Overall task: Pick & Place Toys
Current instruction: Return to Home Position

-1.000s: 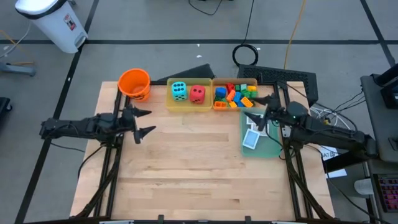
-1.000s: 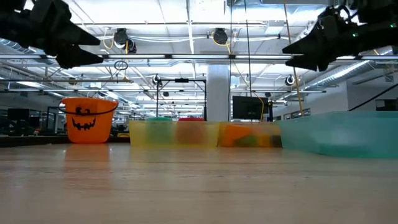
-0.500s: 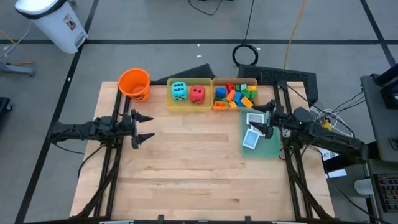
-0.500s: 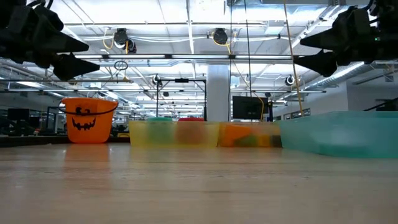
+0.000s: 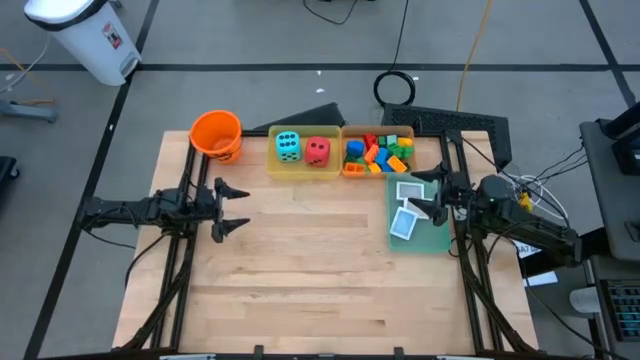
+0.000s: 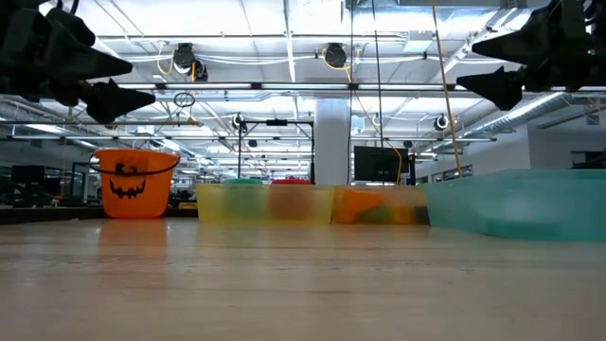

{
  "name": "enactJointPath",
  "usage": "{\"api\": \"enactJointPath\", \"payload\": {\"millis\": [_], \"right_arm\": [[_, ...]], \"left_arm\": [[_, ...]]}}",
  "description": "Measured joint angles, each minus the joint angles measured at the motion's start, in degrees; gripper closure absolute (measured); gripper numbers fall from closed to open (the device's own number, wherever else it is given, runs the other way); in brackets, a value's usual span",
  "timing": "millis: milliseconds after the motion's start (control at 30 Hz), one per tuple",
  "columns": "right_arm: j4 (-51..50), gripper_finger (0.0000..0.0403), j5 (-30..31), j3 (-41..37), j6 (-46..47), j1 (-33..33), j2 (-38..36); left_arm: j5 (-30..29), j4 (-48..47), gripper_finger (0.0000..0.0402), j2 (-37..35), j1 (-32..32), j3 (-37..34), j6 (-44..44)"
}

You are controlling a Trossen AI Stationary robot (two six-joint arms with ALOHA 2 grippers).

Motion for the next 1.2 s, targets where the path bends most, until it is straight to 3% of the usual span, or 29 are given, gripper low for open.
{"api": "enactJointPath", "payload": {"millis": [133, 633, 833, 1000, 1200], "right_arm": [[0.1, 0.0038, -3.0, 0.0, -1.5, 0.0, 0.3], [11.0, 0.0038, -2.6, -8.0, -1.8, 0.0, 0.2], [10.9, 0.0038, -3.5, -8.4, -2.4, 0.2, 0.2], [10.4, 0.0038, -10.4, -8.5, -3.5, 0.3, 0.2], [9.5, 0.0038, -8.8, -8.6, -3.6, 0.2, 0.2]], "left_arm": [[-0.7, -0.3, 0.0009, 0.0, 0.0, 0.0, -0.6], [-0.5, -0.1, 0.0009, 0.0, 0.0, 0.0, 2.8], [-0.5, 0.0, 0.0009, 0.0, 0.0, 0.0, 2.8], [-0.4, 0.0, 0.0009, 0.0, 0.0, 0.0, 2.9], [-0.4, 0.0, 0.0009, 0.0, 0.0, 0.0, 2.9]]}}
